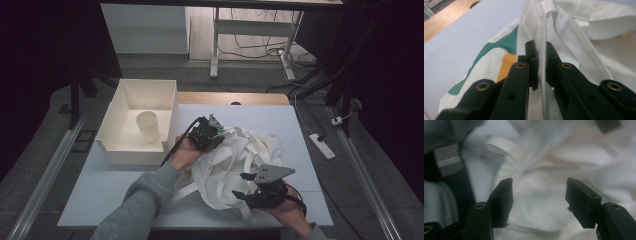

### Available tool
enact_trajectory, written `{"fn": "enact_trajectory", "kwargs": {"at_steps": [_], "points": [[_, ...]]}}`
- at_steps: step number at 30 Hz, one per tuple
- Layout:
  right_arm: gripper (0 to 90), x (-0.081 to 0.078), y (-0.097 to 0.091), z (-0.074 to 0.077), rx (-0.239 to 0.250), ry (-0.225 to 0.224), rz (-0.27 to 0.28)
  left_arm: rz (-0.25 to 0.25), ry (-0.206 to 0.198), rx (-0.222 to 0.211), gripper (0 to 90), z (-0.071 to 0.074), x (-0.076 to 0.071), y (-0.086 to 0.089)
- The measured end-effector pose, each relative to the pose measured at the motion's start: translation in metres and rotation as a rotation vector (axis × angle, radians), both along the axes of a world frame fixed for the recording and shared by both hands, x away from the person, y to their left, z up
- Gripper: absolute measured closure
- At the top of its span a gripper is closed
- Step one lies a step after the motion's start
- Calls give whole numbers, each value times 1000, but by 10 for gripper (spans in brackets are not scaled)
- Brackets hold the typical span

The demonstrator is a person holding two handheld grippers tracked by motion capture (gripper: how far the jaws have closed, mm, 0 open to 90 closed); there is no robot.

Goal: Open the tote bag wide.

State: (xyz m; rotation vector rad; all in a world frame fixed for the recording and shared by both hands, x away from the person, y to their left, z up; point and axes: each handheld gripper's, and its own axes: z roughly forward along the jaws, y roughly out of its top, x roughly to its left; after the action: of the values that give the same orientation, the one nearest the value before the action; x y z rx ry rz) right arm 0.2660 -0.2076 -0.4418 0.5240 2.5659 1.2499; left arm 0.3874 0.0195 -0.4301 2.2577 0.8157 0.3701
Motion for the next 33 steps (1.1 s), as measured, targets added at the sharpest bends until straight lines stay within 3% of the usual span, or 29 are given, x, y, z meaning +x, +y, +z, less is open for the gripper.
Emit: {"fn": "enact_trajectory", "kwargs": {"at_steps": [3, 6, 9, 11, 16, 19, 21, 29, 33], "points": [[390, -16, 11, 5, 1, 17, 74, 10, -8, -10, 862, 0, 1, 0], [395, -31, 24, 2, -28, 34, 144, 26, -5, -15, 862, -1, 5, 2], [407, -36, 35, -4, -52, 51, 186, 38, 12, -32, 862, -3, 10, 5], [411, -36, 44, -12, -99, 62, 206, 44, 11, -35, 862, -3, 11, 7], [417, -21, 46, -33, -194, 78, 151, 48, 11, -35, 862, -3, 13, 8], [411, -13, 43, -37, -222, 58, 113, 53, 15, -39, 862, -3, 15, 10], [405, -8, 41, -41, -236, 71, 99, 54, 14, -40, 862, -2, 16, 11], [365, -1, 38, -48, -357, -2, 64, 65, 31, -47, 861, -3, 21, 17], [392, 2, 37, -53, -403, -16, 47, 75, 32, -45, 861, -3, 23, 20]]}}
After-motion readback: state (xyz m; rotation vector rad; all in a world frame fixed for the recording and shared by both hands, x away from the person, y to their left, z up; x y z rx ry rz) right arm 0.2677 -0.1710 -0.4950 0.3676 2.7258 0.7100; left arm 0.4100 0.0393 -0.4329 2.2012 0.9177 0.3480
